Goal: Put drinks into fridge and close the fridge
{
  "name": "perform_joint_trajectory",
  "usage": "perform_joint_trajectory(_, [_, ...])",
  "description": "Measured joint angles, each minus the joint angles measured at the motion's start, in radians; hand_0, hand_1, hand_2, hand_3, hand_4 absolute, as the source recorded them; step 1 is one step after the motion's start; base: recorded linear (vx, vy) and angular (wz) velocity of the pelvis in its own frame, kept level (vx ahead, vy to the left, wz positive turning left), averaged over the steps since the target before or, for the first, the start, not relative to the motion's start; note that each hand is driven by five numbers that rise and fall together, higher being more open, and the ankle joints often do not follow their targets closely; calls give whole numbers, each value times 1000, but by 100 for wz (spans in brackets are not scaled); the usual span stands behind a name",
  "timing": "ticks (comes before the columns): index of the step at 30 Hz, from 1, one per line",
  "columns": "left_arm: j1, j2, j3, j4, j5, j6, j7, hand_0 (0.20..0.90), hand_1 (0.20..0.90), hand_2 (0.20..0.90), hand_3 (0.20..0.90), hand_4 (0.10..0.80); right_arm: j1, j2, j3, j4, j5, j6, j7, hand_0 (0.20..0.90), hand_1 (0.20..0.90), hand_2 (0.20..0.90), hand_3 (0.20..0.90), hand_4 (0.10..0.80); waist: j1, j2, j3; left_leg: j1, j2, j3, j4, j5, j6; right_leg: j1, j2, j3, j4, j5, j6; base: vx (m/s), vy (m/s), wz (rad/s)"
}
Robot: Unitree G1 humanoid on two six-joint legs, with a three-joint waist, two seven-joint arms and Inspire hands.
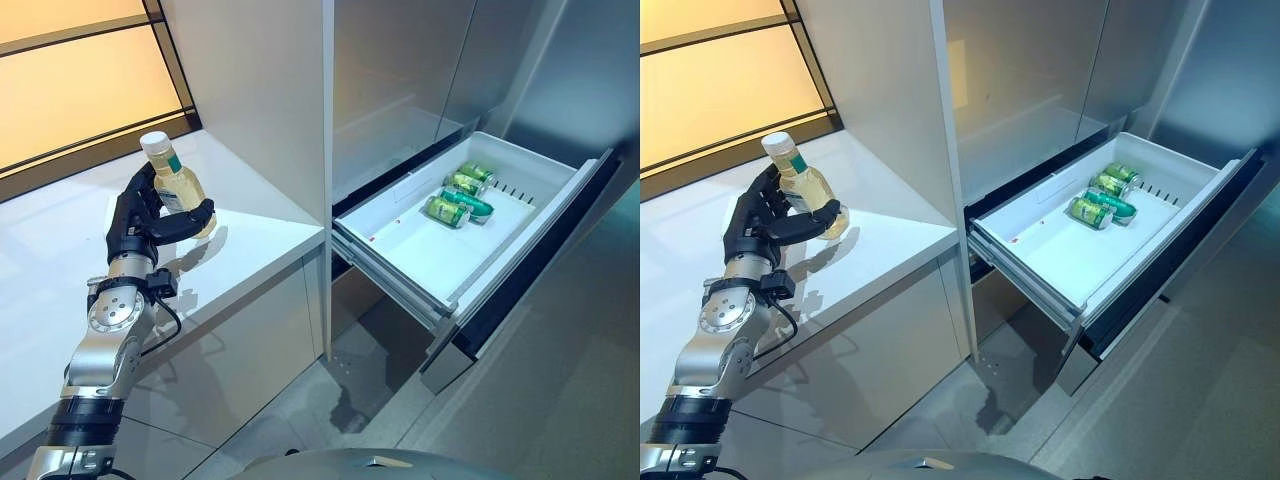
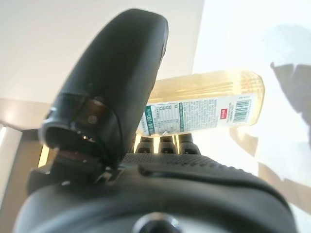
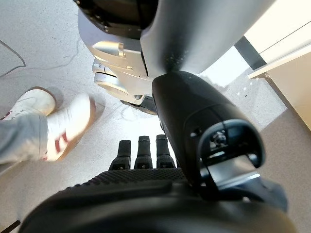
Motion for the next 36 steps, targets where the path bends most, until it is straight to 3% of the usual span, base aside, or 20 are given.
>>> perform_joint_trajectory(19, [-27,-56,-1,46,-83,-1,35,900,900,900,900,800,-1,1,3,-2,-1,0,0,900,900,900,900,800,-23,0,-5,5,1,11,0,0,1,-1,0,12,0,5,0,4,0,-1])
perform_joint_trajectory(20, [-27,-56,-1,46,-87,-1,38,676,676,676,639,539,-1,1,3,-2,-1,1,0,900,900,900,900,800,-23,0,-5,5,1,11,0,0,1,-1,0,12,0,5,0,0,0,0])
perform_joint_trajectory(21, [-27,-57,-2,46,-91,-1,43,387,387,387,302,202,-1,1,3,-2,-1,1,0,900,900,900,900,800,-24,0,-5,6,1,11,0,-1,1,-1,0,14,0,6,0,5,-5,-3])
perform_joint_trajectory(22, [-27,-57,-2,47,-91,-2,46,300,300,300,200,100,-1,1,3,-2,-1,1,0,900,900,900,900,800,-24,0,-5,6,1,12,0,-1,1,-1,0,16,0,6,0,8,-4,-5])
perform_joint_trajectory(36, [-43,-74,-28,87,-112,-36,89,300,300,300,200,100,-2,1,4,-2,-8,-2,1,900,900,900,900,800,-38,-1,-6,10,2,23,0,-2,3,-4,0,29,0,10,1,1,-5,-2])
